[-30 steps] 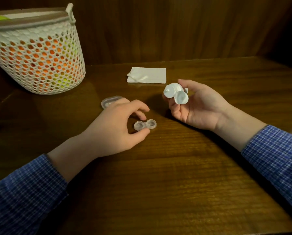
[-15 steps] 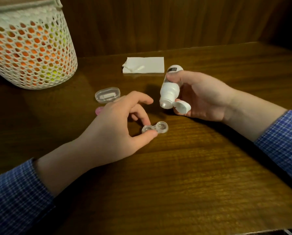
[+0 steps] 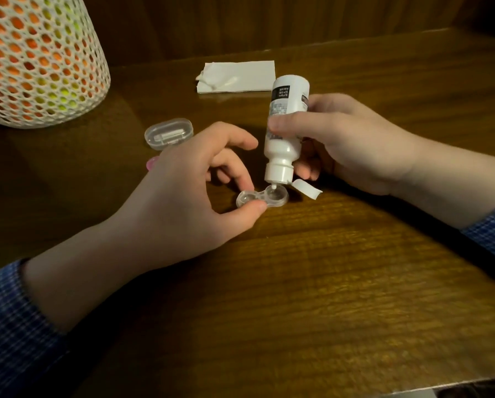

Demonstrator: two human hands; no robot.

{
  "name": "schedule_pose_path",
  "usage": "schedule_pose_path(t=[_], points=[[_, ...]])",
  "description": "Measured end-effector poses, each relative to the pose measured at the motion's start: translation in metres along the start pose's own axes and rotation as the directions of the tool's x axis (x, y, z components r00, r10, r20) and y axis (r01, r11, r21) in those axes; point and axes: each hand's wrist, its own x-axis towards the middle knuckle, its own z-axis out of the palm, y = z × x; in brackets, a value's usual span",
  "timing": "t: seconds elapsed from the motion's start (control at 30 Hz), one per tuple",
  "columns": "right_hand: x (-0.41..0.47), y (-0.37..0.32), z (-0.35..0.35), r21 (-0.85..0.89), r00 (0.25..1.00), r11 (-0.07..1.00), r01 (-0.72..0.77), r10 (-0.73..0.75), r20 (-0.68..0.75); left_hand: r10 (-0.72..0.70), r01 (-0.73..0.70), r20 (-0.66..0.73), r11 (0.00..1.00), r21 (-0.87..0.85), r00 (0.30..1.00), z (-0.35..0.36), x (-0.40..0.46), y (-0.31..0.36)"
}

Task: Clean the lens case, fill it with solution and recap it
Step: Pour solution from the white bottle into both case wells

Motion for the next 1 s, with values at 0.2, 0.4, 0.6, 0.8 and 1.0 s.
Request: schedule_pose_path(t=[0.2,0.4,0.6,0.8,1.0], points=[[-0.0014,0.0029,-0.0001,0.002,0.998,0.998,0.067,-0.067,-0.004,-0.021,0.021,-0.01,1.0,-0.004,1.0,0.0005,0.0003,-0.0005],[-0.0016,0.0063,-0.0039,-0.023,0.996,0.995,0.092,-0.092,0.017,-0.008,0.008,-0.013,1.0,0.008,1.0,-0.0005,0.0026,-0.0011],[-0.0022,0.0058,-0.0072,-0.009,0.992,0.996,0.087,-0.086,0.094,0.009,-0.009,-0.015,1.0,0.009,1.0,-0.0009,0.0024,-0.0009],[-0.0036,0.0048,-0.0074,-0.013,0.989,0.995,0.097,-0.095,0.109,0.003,-0.002,-0.011,1.0,0.001,1.0,-0.001,0.0028,-0.001],[-0.0027,0.0046,-0.0077,-0.019,0.992,0.997,0.081,-0.079,0.099,0.0,0.0,-0.01,1.0,-0.006,1.0,-0.001,0.0037,-0.0015]])
